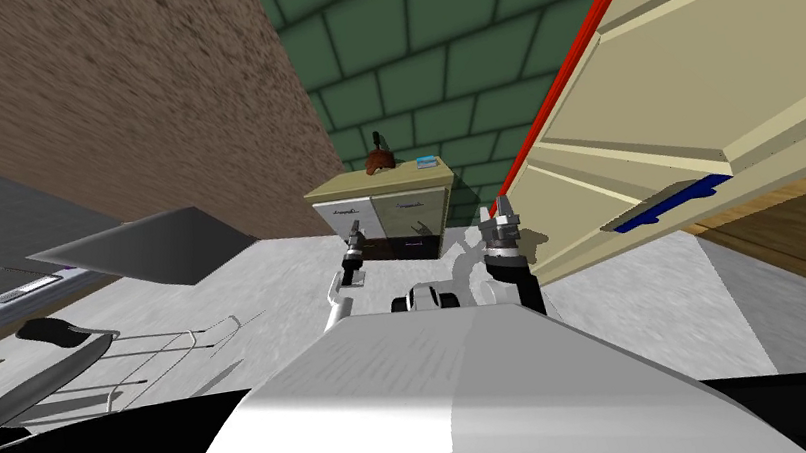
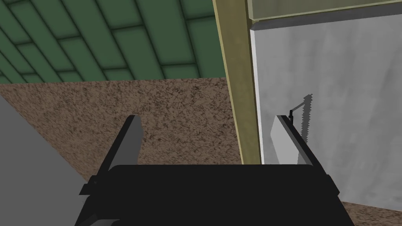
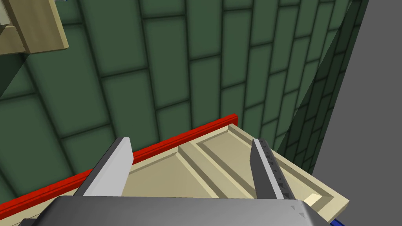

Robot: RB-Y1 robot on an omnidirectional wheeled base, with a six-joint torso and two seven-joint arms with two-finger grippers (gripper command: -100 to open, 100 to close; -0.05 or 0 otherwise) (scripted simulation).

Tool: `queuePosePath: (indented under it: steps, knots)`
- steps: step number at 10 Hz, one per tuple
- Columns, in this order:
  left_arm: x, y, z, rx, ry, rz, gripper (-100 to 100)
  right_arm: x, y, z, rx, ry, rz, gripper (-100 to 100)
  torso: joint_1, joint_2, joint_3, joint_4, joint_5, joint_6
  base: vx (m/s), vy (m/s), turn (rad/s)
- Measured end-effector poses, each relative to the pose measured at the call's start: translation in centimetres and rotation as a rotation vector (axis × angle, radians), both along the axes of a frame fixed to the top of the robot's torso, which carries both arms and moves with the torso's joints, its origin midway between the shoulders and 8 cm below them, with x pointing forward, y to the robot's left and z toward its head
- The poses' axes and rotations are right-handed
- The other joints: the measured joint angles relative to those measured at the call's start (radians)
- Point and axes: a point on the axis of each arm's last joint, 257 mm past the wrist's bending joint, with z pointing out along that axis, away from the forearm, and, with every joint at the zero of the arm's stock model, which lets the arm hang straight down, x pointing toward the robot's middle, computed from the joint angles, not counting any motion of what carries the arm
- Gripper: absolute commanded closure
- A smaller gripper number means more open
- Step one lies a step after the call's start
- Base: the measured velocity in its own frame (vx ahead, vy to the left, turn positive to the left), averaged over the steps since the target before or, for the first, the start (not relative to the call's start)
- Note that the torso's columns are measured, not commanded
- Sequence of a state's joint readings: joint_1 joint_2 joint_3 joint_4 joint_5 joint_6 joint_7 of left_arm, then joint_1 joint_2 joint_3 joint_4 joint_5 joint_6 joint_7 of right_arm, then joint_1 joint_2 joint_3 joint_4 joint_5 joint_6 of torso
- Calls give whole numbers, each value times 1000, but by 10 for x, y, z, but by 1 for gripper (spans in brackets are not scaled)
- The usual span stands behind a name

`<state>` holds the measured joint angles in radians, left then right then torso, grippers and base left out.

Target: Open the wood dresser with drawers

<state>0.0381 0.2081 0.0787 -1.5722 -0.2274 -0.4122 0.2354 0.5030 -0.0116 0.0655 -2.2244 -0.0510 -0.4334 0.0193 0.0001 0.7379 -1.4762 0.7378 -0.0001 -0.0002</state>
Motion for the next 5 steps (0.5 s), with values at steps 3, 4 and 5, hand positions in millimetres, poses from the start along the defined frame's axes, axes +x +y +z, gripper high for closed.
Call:
queuePosePath:
  steps: [3,4,5]
  knots:
    - [14,0,-12,-6,24,2,-100,0,0,0,0,0,0,0,0,2,1,1,0,0,60,-46,-7]
    - [21,0,-16,-9,34,2,-100,0,0,0,0,0,0,0,-1,-1,0,0,0,0,92,-63,-10]
    - [26,-2,-19,-13,43,2,-100,0,0,0,0,0,0,0,-1,-2,-1,0,0,0,73,-40,-3]
